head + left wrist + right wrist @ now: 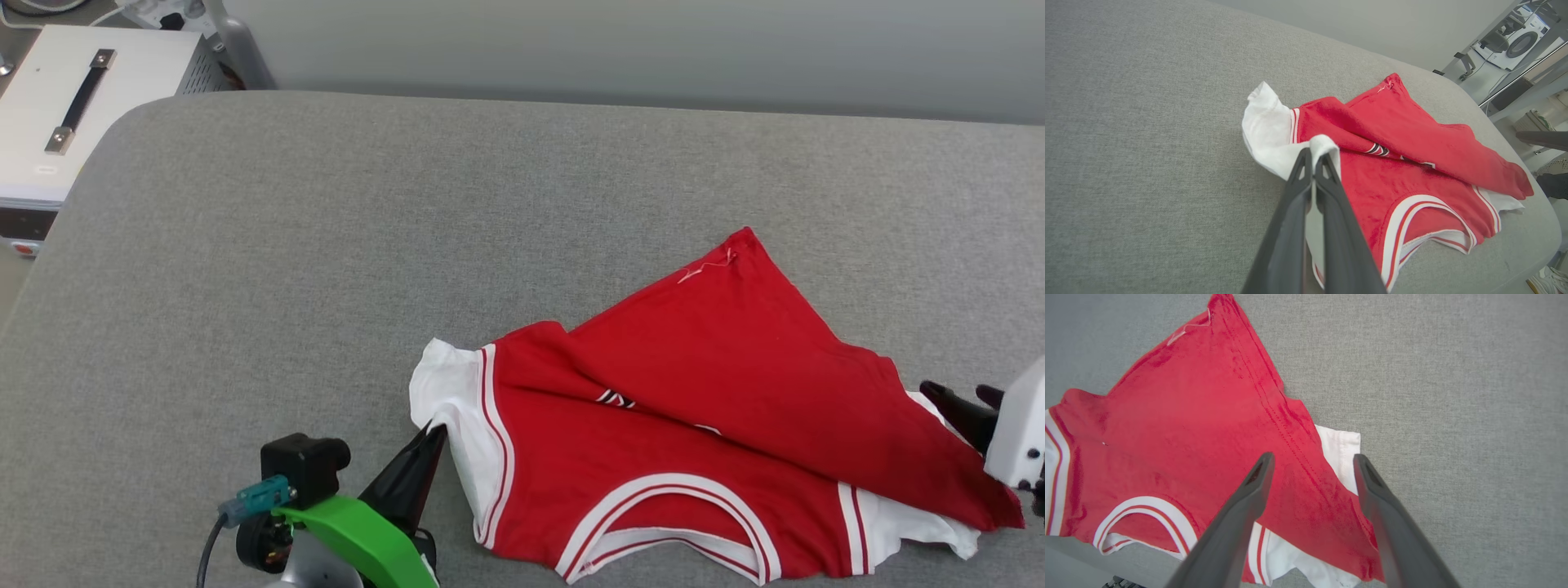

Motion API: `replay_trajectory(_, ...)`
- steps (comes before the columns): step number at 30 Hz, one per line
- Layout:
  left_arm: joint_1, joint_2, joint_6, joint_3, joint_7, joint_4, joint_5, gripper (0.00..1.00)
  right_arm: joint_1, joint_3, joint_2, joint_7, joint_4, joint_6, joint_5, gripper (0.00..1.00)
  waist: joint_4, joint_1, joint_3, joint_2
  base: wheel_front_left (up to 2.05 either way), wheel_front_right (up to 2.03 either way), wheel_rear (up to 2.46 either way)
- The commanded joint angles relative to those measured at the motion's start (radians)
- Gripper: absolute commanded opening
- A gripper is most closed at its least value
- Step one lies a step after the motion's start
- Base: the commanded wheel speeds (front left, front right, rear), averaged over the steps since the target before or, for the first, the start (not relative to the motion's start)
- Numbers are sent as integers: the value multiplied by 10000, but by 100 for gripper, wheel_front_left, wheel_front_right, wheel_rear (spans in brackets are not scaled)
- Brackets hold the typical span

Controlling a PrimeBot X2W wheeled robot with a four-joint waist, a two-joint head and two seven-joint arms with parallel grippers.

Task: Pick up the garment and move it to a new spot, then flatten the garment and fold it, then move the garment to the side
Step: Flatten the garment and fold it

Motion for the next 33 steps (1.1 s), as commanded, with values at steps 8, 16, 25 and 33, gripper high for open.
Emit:
replay_trajectory(8,-696,37,-70,-222,237,-649,288,0,-2381,701,106,1489,-247,-9,-81,100,907,1,1159,-1,0,0,0)
replay_trajectory(16,-1197,-112,-132,-265,213,-880,397,0,-4542,1412,66,2384,1098,-9,-646,100,1796,1,2093,-1,0,0,0)
replay_trajectory(25,-1559,-456,-358,-576,99,-786,467,0,-5818,2073,-337,2395,3049,-9,-1401,100,2557,1,2713,-1,0,0,0)
replay_trajectory(33,-1687,-546,-436,-638,-56,-535,482,0,-5652,2798,-678,2147,3977,-9,-1442,100,2904,1,2898,-1,0,0,0)
